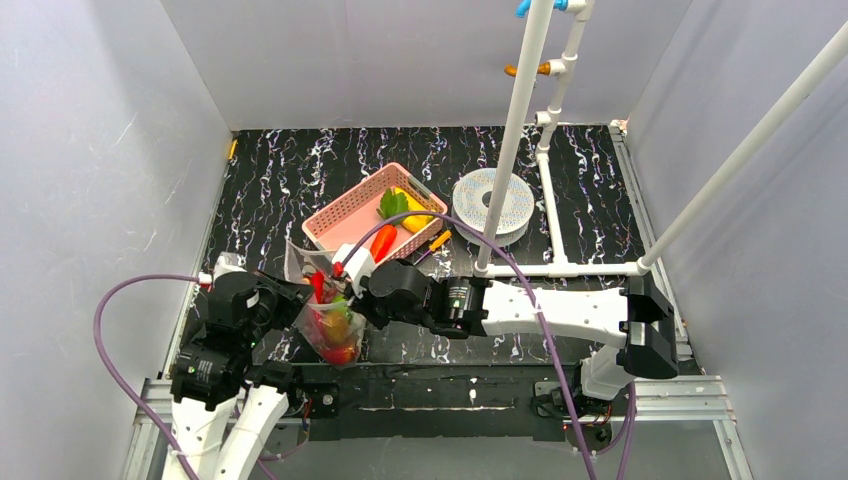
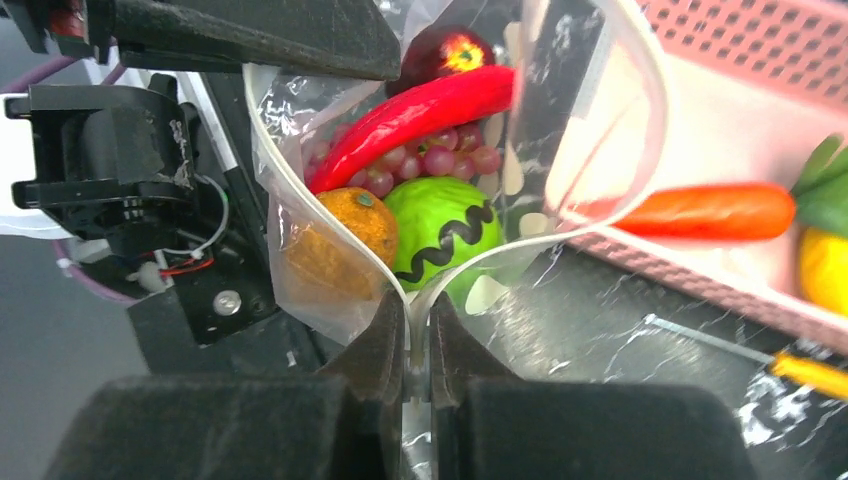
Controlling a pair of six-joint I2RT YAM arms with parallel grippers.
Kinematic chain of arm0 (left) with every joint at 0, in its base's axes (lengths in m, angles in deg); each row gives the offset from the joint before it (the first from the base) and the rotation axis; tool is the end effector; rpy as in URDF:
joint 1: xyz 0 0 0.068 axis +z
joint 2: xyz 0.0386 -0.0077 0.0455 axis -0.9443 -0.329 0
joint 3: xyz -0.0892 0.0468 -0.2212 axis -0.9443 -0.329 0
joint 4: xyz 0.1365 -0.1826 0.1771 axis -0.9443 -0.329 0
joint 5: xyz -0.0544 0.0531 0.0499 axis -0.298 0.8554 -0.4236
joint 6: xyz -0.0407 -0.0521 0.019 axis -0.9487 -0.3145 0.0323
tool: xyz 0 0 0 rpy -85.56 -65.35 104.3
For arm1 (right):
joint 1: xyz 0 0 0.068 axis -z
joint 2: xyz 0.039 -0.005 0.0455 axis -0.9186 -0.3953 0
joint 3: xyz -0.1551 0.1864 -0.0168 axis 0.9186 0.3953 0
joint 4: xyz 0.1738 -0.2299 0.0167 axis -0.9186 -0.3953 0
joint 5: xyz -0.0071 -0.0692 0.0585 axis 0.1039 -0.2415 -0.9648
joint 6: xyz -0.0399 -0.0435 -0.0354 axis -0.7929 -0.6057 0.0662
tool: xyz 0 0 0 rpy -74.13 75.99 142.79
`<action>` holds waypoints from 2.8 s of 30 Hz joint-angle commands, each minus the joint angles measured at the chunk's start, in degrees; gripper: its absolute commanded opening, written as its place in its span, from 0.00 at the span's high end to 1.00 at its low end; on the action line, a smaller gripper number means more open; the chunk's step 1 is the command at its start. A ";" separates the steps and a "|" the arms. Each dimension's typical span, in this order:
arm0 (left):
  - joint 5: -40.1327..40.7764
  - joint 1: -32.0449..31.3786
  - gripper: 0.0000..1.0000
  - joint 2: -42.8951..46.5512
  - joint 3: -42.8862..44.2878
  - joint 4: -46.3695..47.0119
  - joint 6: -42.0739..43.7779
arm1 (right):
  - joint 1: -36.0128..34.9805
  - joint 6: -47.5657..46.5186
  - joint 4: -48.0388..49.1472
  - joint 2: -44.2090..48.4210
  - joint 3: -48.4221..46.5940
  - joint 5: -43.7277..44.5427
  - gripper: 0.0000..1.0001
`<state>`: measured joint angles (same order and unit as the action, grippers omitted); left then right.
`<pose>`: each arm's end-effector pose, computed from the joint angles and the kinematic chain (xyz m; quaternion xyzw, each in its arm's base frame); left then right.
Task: Place the food in the zip-top bag and seal the zipper
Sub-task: Zip the zipper food storage bag at the center of the board.
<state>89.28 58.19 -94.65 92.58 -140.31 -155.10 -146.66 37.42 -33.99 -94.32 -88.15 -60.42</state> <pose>0.1410 -0.0302 0.3144 -0.3864 0.7617 -0.3203 0.4098 0.0870 0.4077 0.2793 -0.4269 0.7220 0.2957 0.4573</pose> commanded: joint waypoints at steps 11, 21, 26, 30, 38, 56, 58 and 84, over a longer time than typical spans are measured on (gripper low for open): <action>-7.16 -0.16 0.21 -1.81 13.32 6.13 41.88 | 11.11 -33.49 -5.96 5.92 0.73 -25.21 0.99; -42.28 -1.17 0.22 -6.02 1.37 31.49 60.85 | 14.75 -43.69 -5.20 12.62 4.34 -32.86 0.99; -45.45 -3.90 0.25 -11.00 0.80 36.11 69.20 | 17.03 -43.66 -5.52 12.47 4.07 -34.60 0.99; -51.54 -6.16 0.29 -14.87 -1.61 38.18 70.05 | 18.63 -42.83 -6.04 13.07 4.04 -35.74 0.99; -45.29 -12.94 0.26 -17.99 -6.26 42.27 73.25 | 20.27 -41.66 -7.21 13.55 5.26 -37.80 0.99; -31.95 -14.21 1.00 -12.92 -11.33 42.55 74.82 | 20.81 -24.35 9.04 19.11 14.53 -28.72 0.36; -31.09 -14.22 1.00 -12.96 -10.60 41.62 74.36 | 21.36 -19.21 14.93 20.71 17.53 -26.74 0.28; -36.62 -14.23 1.00 -9.34 -9.73 38.89 62.73 | 29.28 -2.96 45.10 16.75 29.88 -48.03 0.24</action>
<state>54.17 43.72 -104.03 81.91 -101.26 -91.65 -119.62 30.44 4.24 -75.91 -55.72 -103.58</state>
